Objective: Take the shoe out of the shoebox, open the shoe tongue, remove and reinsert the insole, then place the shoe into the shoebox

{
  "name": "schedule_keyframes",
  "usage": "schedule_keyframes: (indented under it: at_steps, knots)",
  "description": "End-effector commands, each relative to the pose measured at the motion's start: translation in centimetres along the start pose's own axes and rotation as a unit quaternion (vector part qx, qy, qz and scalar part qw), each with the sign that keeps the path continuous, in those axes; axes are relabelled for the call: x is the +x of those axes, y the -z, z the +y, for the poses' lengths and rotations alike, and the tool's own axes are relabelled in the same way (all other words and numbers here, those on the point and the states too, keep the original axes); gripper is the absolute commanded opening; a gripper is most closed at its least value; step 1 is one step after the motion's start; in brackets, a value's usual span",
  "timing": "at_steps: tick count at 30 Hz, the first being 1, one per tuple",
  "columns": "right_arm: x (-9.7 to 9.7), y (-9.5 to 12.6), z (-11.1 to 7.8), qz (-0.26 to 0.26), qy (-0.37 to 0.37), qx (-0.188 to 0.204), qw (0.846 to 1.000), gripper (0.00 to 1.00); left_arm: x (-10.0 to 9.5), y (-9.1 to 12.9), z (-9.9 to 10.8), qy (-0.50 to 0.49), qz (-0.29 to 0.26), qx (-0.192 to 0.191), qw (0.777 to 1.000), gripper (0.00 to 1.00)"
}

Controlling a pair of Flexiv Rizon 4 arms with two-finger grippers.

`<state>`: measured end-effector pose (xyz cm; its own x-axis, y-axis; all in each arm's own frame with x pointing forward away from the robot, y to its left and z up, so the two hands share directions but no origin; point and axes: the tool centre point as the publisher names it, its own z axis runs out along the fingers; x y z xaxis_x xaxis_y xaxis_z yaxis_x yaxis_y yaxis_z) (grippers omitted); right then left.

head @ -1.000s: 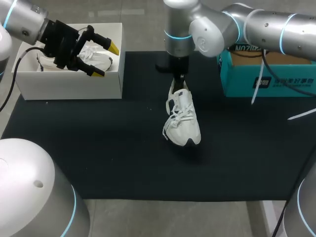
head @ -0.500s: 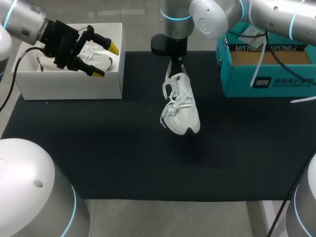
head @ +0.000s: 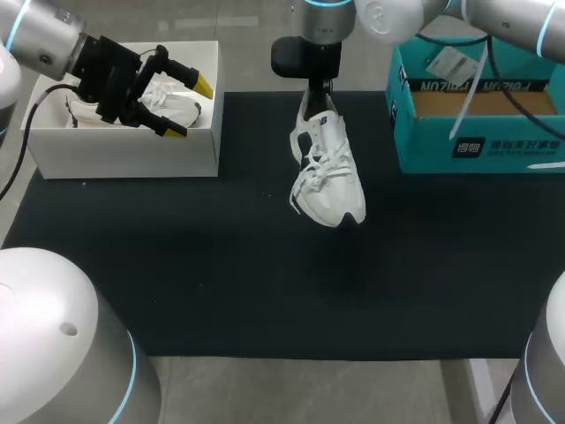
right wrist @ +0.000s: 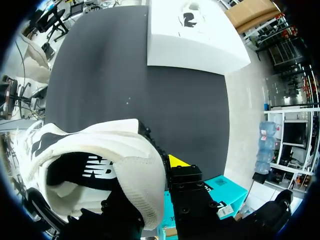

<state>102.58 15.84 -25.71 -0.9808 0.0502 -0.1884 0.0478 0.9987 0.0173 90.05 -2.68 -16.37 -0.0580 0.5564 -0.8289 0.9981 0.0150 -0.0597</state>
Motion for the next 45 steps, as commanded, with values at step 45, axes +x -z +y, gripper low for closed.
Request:
schedule_keyframes:
  at_steps: [45]
  knots:
    - [-4.2,17.6,-1.5,-0.045,0.001,0.029,0.999,0.00,0.0,0.0,0.0,0.000,0.001,0.000,1.000,1.00]
